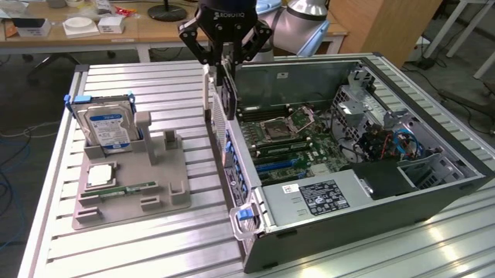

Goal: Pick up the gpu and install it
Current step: 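Pick up the gpu and move the gpu toward the slot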

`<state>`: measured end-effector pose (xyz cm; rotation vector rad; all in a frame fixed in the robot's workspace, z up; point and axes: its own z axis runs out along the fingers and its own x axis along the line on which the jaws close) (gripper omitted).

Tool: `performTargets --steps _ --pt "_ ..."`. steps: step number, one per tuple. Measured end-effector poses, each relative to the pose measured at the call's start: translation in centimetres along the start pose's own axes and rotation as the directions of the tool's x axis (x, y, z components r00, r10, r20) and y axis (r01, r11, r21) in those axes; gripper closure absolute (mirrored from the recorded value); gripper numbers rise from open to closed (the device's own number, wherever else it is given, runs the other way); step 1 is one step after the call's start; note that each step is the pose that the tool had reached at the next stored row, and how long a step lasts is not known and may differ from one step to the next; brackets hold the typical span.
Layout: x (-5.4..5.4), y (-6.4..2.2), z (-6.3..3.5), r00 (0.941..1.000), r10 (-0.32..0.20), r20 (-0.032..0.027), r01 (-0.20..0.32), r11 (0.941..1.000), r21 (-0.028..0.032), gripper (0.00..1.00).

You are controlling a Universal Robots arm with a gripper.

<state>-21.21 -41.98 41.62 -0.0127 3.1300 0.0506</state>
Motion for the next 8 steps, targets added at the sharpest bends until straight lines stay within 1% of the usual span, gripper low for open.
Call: performTargets --steps 8 --pt "-0.69 -0.01 0.1 1.0 0.0 0.0 0.0 1.0 0.0 0.74"
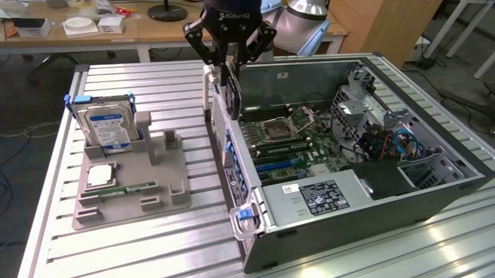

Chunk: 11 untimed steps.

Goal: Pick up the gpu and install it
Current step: 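Pick up the gpu and move the gpu toward the slot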

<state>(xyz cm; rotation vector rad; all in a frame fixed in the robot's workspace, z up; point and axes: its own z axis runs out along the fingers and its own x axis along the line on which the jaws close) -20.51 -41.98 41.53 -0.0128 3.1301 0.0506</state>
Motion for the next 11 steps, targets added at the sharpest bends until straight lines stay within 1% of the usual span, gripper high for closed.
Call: performTargets --steps 11 --pt "-0.9 -0.01 0.14 1.0 0.0 0.0 0.0 1.0 -0.0001 0.74"
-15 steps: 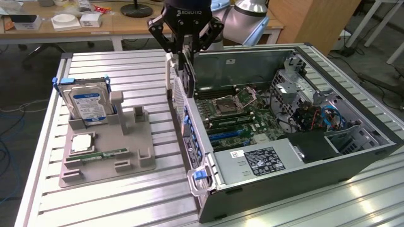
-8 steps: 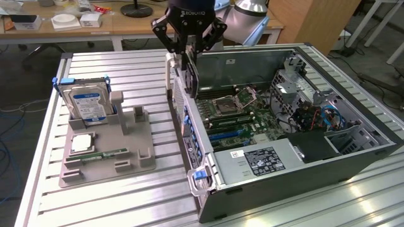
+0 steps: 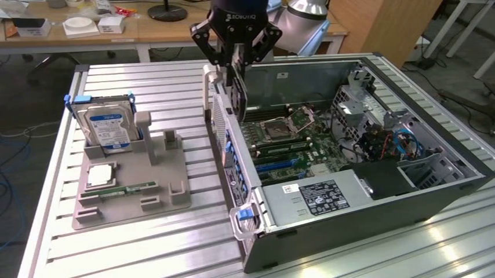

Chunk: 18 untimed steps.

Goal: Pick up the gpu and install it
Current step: 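Pick up the gpu and move the gpu toward the slot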

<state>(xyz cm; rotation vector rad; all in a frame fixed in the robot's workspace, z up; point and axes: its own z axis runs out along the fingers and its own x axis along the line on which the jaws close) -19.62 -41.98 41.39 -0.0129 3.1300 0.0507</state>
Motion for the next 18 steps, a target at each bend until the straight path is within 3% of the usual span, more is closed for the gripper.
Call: performTargets --steps 18 --pt "-1.3 -0.02 0.22 1.0 0.0 0.0 0.0 1.0 0.0 0.74"
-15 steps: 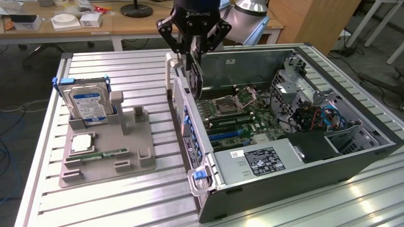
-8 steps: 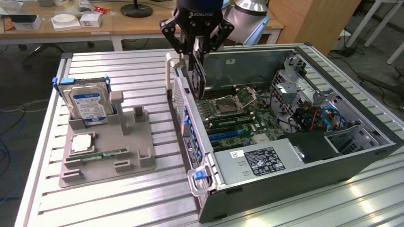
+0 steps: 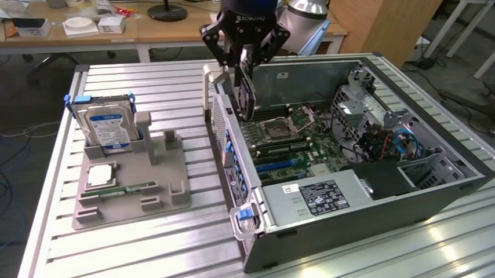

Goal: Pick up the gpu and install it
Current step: 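Pick up the gpu and move the gpu toward the slot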

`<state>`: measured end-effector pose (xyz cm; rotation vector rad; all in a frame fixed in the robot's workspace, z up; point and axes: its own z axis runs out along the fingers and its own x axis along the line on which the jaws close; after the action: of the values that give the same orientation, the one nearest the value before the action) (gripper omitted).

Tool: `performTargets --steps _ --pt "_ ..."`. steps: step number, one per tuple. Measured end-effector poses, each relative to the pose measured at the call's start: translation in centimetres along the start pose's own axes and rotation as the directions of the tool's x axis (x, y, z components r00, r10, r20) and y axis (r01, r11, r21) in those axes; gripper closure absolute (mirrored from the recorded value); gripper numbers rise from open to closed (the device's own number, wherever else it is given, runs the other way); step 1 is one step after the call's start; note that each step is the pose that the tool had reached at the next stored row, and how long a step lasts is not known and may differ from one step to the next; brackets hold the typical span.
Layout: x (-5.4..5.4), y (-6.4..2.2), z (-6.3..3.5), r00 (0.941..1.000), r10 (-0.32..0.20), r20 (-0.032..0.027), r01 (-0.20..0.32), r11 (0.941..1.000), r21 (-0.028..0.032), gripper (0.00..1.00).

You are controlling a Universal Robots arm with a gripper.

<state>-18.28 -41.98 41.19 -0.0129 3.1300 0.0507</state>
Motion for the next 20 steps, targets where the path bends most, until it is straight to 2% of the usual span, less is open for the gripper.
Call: performTargets --steps 20 --pt "-0.86 -0.01 0.23 1.0 0.0 0.0 0.0 1.0 0.0 0.74"
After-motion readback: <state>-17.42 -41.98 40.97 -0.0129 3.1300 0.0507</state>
